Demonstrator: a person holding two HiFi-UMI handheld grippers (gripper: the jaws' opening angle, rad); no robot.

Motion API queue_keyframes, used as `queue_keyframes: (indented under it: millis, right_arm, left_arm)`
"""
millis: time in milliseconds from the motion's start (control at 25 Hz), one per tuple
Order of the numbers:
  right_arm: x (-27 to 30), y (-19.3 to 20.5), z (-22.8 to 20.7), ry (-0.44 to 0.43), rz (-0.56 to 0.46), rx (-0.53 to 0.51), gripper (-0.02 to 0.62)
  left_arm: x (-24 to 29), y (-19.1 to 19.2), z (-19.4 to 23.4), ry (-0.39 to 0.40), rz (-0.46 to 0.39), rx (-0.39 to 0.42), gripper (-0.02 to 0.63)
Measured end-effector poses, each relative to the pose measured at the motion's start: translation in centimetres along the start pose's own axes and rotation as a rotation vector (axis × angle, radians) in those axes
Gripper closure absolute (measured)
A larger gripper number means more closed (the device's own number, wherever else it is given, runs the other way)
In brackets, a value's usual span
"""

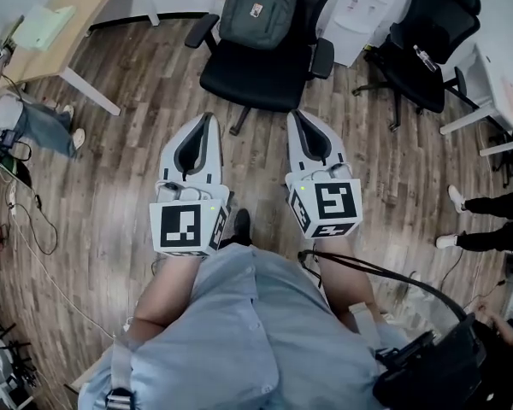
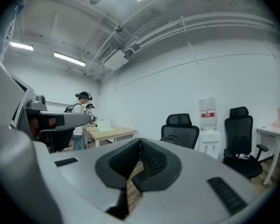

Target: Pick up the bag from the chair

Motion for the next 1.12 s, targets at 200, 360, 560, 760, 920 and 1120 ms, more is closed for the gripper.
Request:
queue_keyframes:
  millis: [200, 360, 560, 760, 920, 1120]
  right_arm:
    - [5.3, -2.0, -1.7, 0.038, -0.033, -0.026, 0.594]
    - [8.0, -2.3, -2.8, 0.049, -0.027, -0.024, 0.594]
    - [9.9, -1.5, -5.1, 0.065, -0.002, -0.003, 0.594]
    - [12.6, -0.2, -7.7, 0.070, 0.016, 0.024, 0.595]
    - [15.5, 0.6, -11.4, 0.077, 0.024, 0.039, 0.595]
    - [20.1, 1.0, -17.2, 0.090, 0.041, 0.064, 0.594]
  left_arm:
    - [5.2, -0.8, 3.3, 0.018, -0.037, 0.002, 0.604]
    - [8.3, -0.4, 4.5, 0.033, -0.028, -0.002, 0.604]
    - [11.4, 0.8, 4.3, 0.045, 0.005, -0.009, 0.604]
    - [15.2, 2.5, 4.2, 0.056, 0.046, -0.003, 0.604]
    - [20.1, 3.7, 3.5, 0.066, 0.072, 0.003, 0.603]
    - [27.6, 4.3, 2.3, 0.085, 0.095, 0.023, 0.604]
Point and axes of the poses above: the fingertips, and each gripper's own axes: x forward along the fingers, z to its left, y out of its underside, the point moved 9 cm from there along -x, backward along the fingers, and after that the axes turned 9 degrees about -y, right-handed, at the moved point
